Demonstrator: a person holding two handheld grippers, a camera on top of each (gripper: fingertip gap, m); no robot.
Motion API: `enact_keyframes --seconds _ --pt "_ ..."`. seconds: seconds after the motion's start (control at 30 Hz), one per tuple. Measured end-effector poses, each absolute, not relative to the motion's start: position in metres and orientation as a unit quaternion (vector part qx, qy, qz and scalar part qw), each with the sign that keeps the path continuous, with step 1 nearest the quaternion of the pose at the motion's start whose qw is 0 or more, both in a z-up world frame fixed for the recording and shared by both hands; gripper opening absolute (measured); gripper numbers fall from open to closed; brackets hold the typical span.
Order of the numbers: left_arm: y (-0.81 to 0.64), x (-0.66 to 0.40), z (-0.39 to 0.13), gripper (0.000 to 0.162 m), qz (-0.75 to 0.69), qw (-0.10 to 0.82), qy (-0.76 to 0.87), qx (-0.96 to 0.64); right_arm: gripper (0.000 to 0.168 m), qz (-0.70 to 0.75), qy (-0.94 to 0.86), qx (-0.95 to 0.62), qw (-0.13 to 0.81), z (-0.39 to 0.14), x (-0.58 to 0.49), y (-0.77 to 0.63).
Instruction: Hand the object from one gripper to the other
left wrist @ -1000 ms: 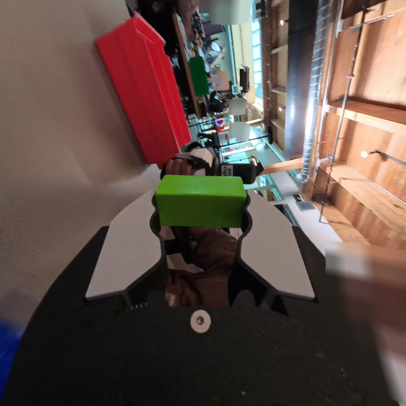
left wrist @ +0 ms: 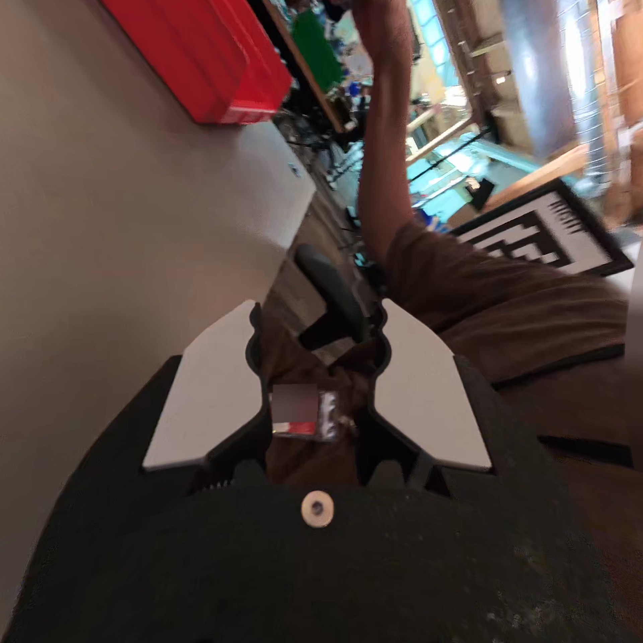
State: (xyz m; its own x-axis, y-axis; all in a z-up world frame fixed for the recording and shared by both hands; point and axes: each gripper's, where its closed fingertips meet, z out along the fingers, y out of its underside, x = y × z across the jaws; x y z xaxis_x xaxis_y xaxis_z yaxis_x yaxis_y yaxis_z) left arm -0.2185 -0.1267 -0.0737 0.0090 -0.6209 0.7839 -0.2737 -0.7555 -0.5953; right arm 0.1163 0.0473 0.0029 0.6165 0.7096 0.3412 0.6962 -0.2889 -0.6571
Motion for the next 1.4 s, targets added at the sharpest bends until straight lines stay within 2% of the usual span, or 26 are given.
enact_keyframes --seconds 0.13,0.23,0.37,0.5,0.57,0.8,0.87,0.93,0.97,1.03,1.1,1.2,1.3,1.4 --pt "-0.117 -0.251 -0.105 0.06 -0.512 0.268 0.341 -0.742 0.032 -0.045 -0.477 -0.839 0.257 -0.049 0.176 0.04" --pt "-0.115 -0.26 -0.113 0.06 -0.492 0.267 0.338 -0.756 0.032 -0.064 -0.511 -0.843 0.155 -0.093 0.2 0.027" --pt "-0.111 -0.26 -0.111 0.06 -0.488 0.285 0.336 -0.754 0.032 -0.062 -0.539 -0.837 0.063 -0.139 0.216 0.007" --pt "-0.113 -0.257 -0.115 0.061 -0.488 0.274 0.338 -0.757 0.032 -0.059 -0.549 -0.834 0.011 -0.168 0.229 -0.004" --pt "-0.11 -0.257 -0.118 0.069 -0.482 0.276 0.329 -0.764 0.032 -0.063 -0.552 -0.831 -0.011 -0.176 0.235 -0.007" --pt "-0.111 -0.258 -0.118 0.07 -0.47 0.282 0.337 -0.765 0.032 -0.054 -0.552 -0.832 -0.02 -0.179 0.234 -0.01" --pt "-0.108 -0.259 -0.118 0.072 -0.459 0.291 0.338 -0.768 0.039 -0.058 -0.543 -0.838 -0.009 -0.175 0.232 -0.008" --pt "-0.105 -0.26 -0.118 0.076 -0.451 0.299 0.332 -0.772 0.067 -0.085 -0.525 -0.846 0.034 -0.152 0.228 0.003" --pt "-0.104 -0.261 -0.119 0.077 -0.448 0.301 0.332 -0.774 0.07 -0.091 -0.512 -0.851 0.074 -0.132 0.221 0.011" --pt "-0.101 -0.264 -0.122 0.077 -0.436 0.302 0.331 -0.78 0.062 -0.06 -0.471 -0.86 0.185 -0.082 0.188 0.023" --pt "-0.096 -0.267 -0.121 0.076 -0.425 0.312 0.327 -0.784 0.066 -0.003 -0.416 -0.859 0.299 -0.035 0.144 0.026" --pt "-0.092 -0.27 -0.119 0.071 -0.417 0.327 0.33 -0.781 0.069 0.113 -0.376 -0.813 0.431 0.004 0.066 0.008" --pt "-0.084 -0.277 -0.119 0.06 -0.398 0.34 0.317 -0.791 0.07 0.233 -0.363 -0.728 0.533 0.007 -0.017 -0.023" --pt "-0.078 -0.287 -0.122 0.061 -0.371 0.358 0.326 -0.792 0.07 0.334 -0.359 -0.679 0.546 -0.026 -0.086 -0.056"
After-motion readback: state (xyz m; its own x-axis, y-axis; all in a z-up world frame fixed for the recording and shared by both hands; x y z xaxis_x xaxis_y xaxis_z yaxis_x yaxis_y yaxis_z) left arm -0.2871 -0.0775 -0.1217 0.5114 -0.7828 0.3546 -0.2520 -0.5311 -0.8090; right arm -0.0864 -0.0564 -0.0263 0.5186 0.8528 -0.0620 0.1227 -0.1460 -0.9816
